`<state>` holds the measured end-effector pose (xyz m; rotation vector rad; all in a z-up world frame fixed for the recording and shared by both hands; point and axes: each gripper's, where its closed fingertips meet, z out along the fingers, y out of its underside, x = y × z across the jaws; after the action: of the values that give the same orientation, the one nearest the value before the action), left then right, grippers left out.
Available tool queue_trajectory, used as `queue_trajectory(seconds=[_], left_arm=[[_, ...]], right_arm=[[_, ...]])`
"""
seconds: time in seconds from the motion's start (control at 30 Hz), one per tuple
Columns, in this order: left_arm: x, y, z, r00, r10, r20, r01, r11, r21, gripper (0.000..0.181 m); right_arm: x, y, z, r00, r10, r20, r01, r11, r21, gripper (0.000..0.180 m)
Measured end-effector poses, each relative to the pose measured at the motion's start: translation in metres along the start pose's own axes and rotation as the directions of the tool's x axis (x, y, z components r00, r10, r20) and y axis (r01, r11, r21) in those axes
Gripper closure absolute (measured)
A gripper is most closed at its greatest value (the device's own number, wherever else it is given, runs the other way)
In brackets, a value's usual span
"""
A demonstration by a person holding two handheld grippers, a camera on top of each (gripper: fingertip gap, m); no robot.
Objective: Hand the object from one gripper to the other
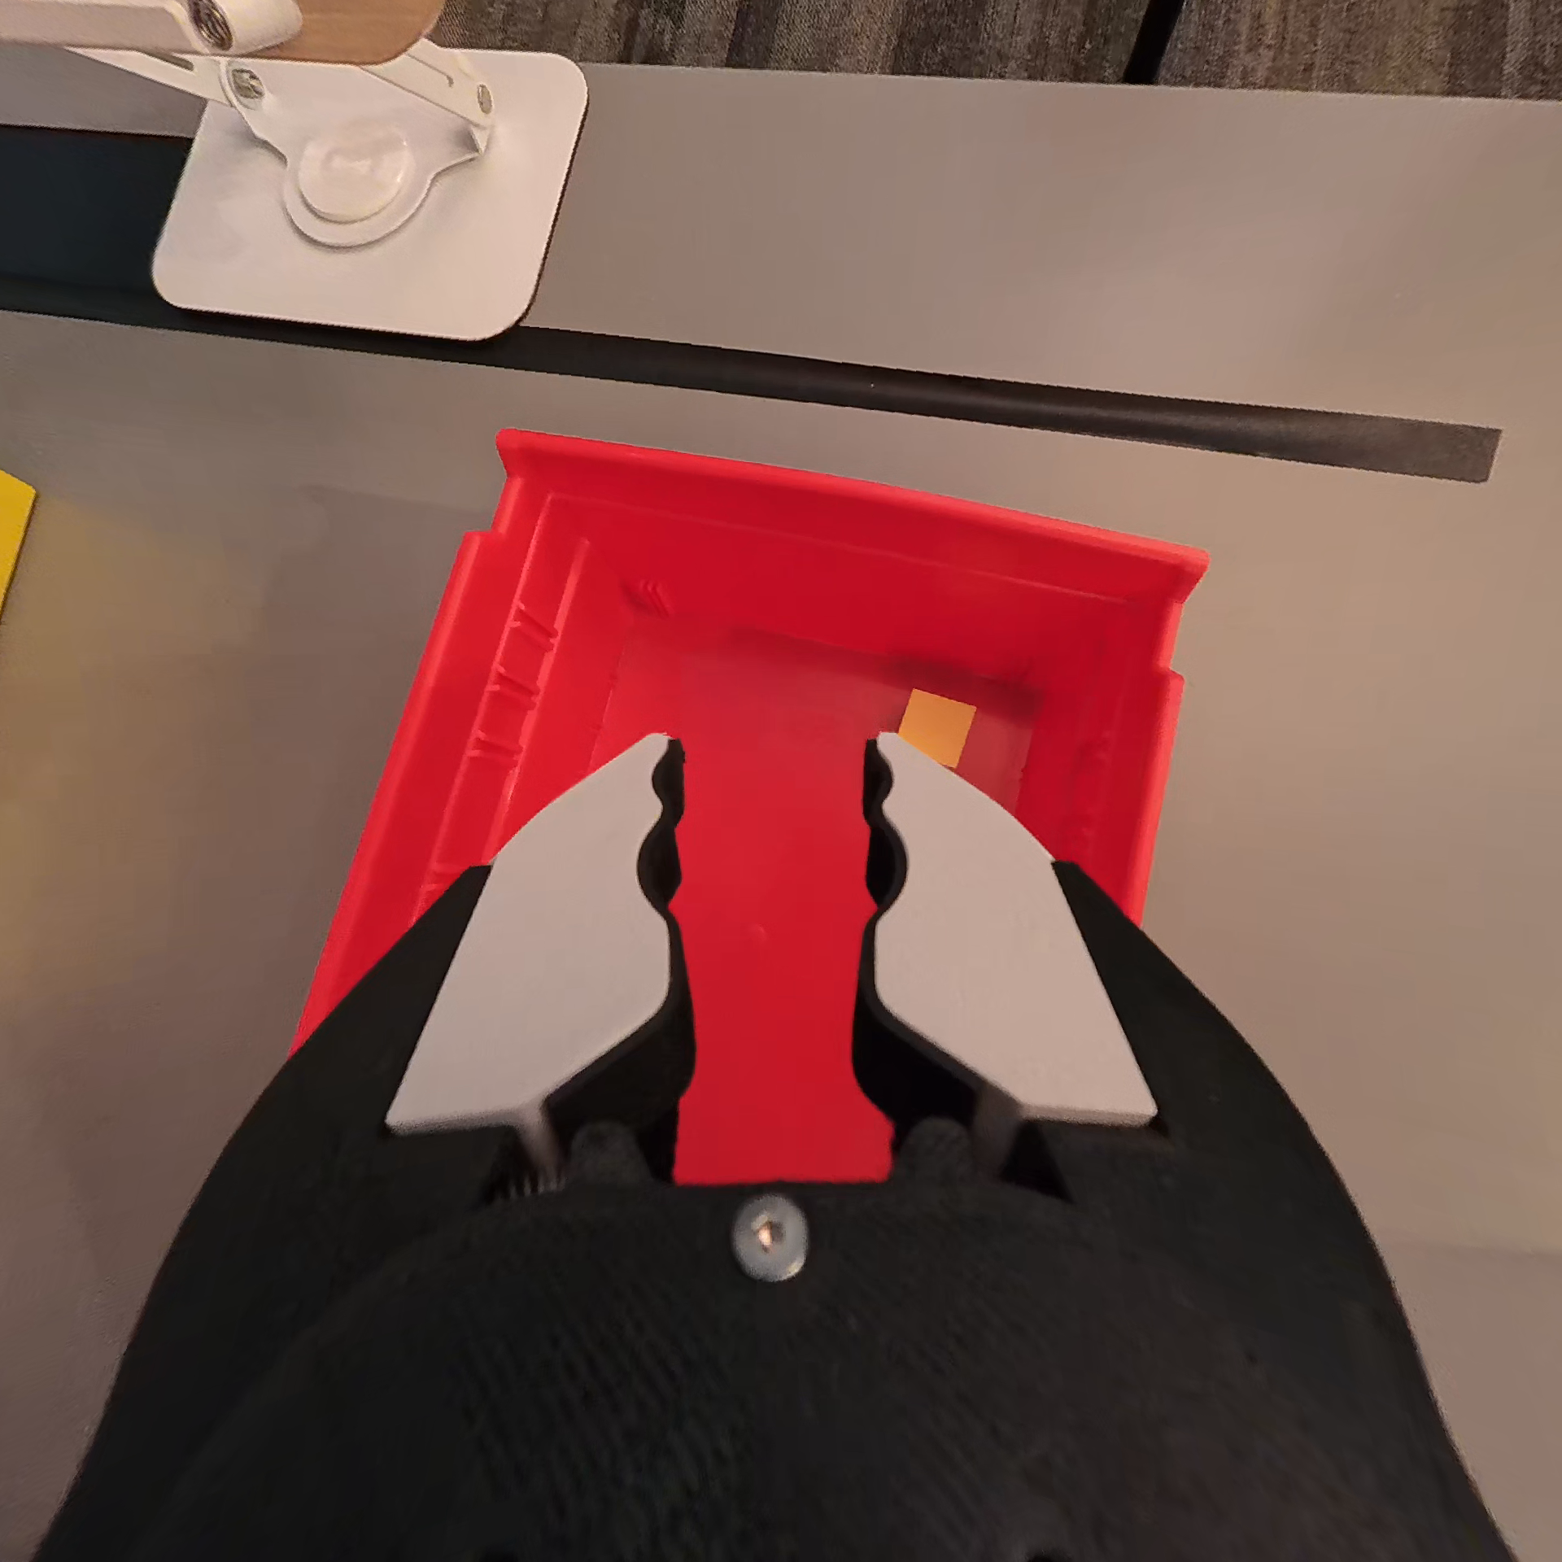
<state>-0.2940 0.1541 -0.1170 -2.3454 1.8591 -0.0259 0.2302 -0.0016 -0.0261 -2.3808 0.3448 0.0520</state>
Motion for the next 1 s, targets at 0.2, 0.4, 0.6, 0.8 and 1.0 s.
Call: queue_trajectory(seconds=[0.2, 0.4, 0.6, 0.8, 1.0], left_arm=[[-0.001, -0.003, 0.007, 0.999, 0.035, 0.004, -0.035, 0.999, 0.003, 0.145], [-0.002, -0.005, 0.017, 0.998, 0.066, 0.016, -0.065, 0.998, -0.017, 0.144], [-0.005, 0.008, 0.031, 0.999, 0.042, 0.004, -0.041, 0.994, -0.097, 0.138], [-0.005, 0.015, 0.034, 0.999, 0.05, 0.0, -0.05, 0.991, -0.125, 0.141], [-0.001, 0.016, 0.026, 0.998, 0.054, -0.009, -0.055, 0.989, -0.138, 0.143]], right_arm=[[0.004, 0.006, 0.003, 1.0, 0.0, 0.008, 0.001, 1.0, -0.029, 0.138], [0.003, 0.01, 0.005, 0.999, -0.033, 0.019, 0.034, 0.998, -0.049, 0.141], [0.0, 0.012, 0.008, 0.998, -0.05, 0.035, 0.053, 0.997, -0.064, 0.141], [0.0, 0.013, 0.009, 0.997, -0.061, 0.037, 0.064, 0.996, -0.069, 0.141], [0.001, 0.014, 0.008, 0.997, -0.072, 0.029, 0.074, 0.994, -0.077, 0.141]])
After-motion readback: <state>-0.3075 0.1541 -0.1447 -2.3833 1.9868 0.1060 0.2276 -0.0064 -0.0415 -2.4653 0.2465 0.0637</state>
